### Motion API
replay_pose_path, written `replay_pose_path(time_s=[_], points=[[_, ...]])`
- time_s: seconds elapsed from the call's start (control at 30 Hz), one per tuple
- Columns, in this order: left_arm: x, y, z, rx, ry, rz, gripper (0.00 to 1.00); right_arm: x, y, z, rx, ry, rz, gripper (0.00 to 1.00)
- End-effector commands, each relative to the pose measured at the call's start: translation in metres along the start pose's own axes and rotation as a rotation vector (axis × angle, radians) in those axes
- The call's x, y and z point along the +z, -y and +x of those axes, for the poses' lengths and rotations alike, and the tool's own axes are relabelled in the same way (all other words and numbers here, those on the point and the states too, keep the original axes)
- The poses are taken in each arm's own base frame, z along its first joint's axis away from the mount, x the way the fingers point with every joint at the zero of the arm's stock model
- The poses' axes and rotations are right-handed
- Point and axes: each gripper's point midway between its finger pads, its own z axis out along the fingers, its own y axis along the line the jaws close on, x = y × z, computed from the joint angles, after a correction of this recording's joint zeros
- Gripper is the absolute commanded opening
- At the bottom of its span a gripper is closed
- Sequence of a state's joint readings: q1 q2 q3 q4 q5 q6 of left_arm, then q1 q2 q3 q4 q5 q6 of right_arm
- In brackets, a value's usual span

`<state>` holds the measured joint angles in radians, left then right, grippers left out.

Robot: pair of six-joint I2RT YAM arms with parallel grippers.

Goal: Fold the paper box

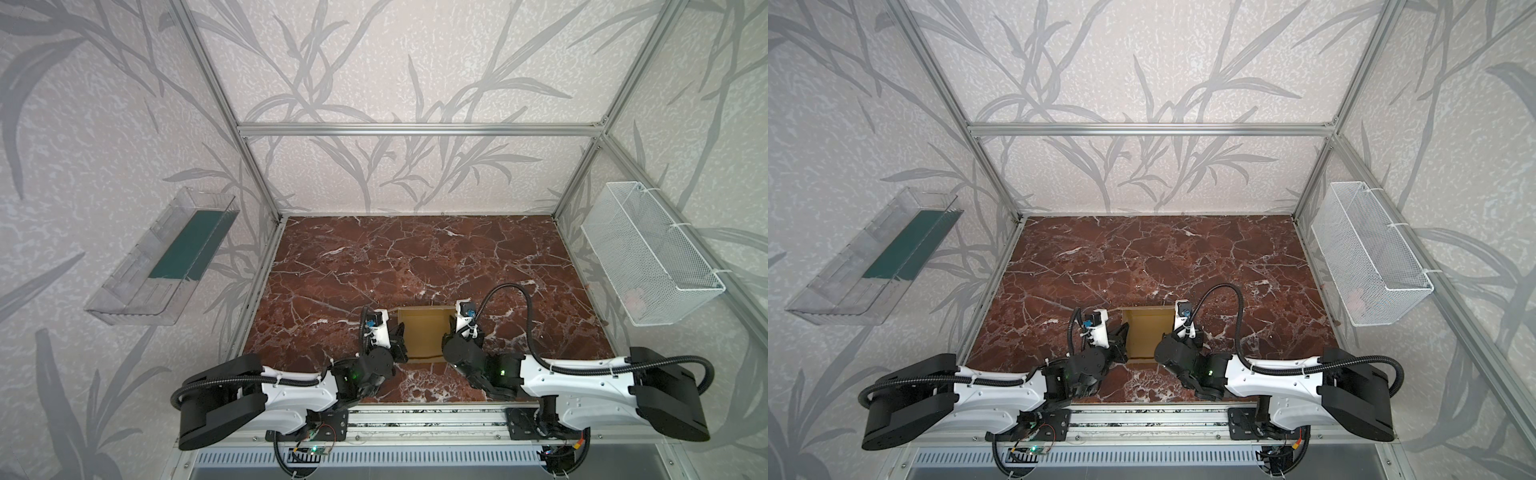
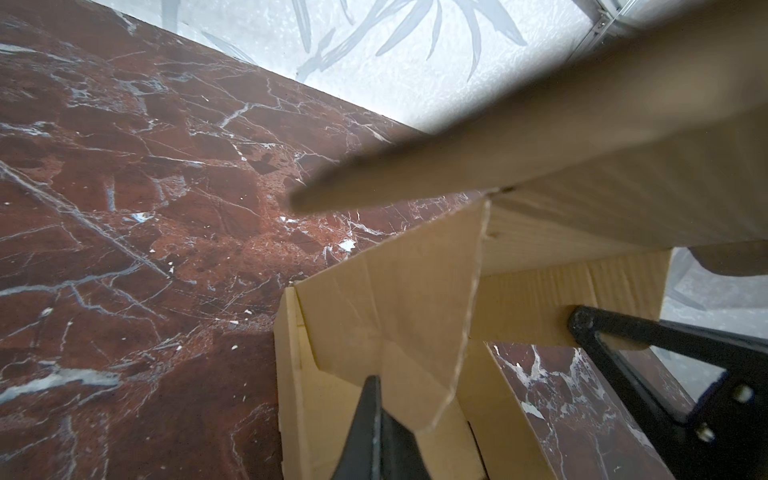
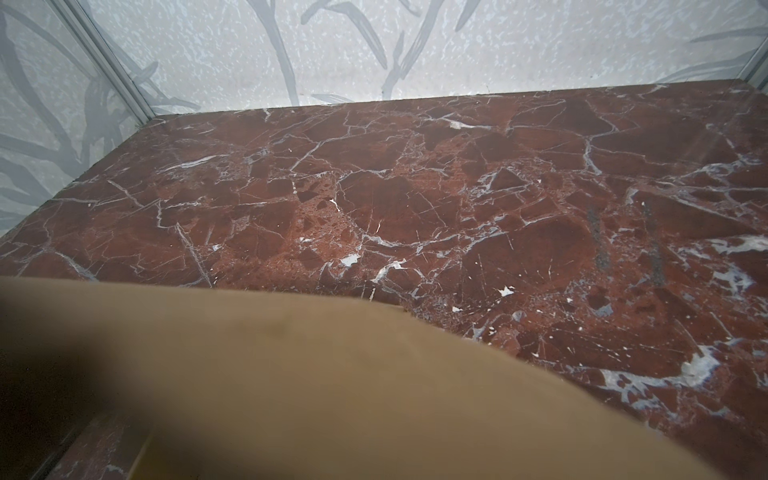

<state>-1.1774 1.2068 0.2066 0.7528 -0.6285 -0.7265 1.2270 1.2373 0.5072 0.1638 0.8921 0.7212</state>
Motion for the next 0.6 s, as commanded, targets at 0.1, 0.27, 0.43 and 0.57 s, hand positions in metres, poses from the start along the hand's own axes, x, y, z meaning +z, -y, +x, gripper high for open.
replay_pose_path(time_s=[0.1, 0.27, 0.43, 0.57], points=[[-0.003, -0.005, 0.011, -0.005, -0.04, -0.004, 0.0, 0.0, 0.004, 0.026, -0.038, -0.054, 0.0, 0.05], [-0.004, -0.009, 0.015, -0.006, -0.045, -0.009, 0.0, 0.0, 0.005, 0.027, -0.038, -0.05, 0.003, 0.05], [-0.004, -0.011, 0.018, 0.001, -0.054, -0.013, 0.0, 0.001, 0.006, 0.031, -0.041, -0.052, 0.007, 0.05], [-0.006, -0.015, 0.015, 0.002, -0.04, -0.026, 0.02, 0.0, 0.008, 0.031, -0.038, -0.045, 0.009, 0.05]])
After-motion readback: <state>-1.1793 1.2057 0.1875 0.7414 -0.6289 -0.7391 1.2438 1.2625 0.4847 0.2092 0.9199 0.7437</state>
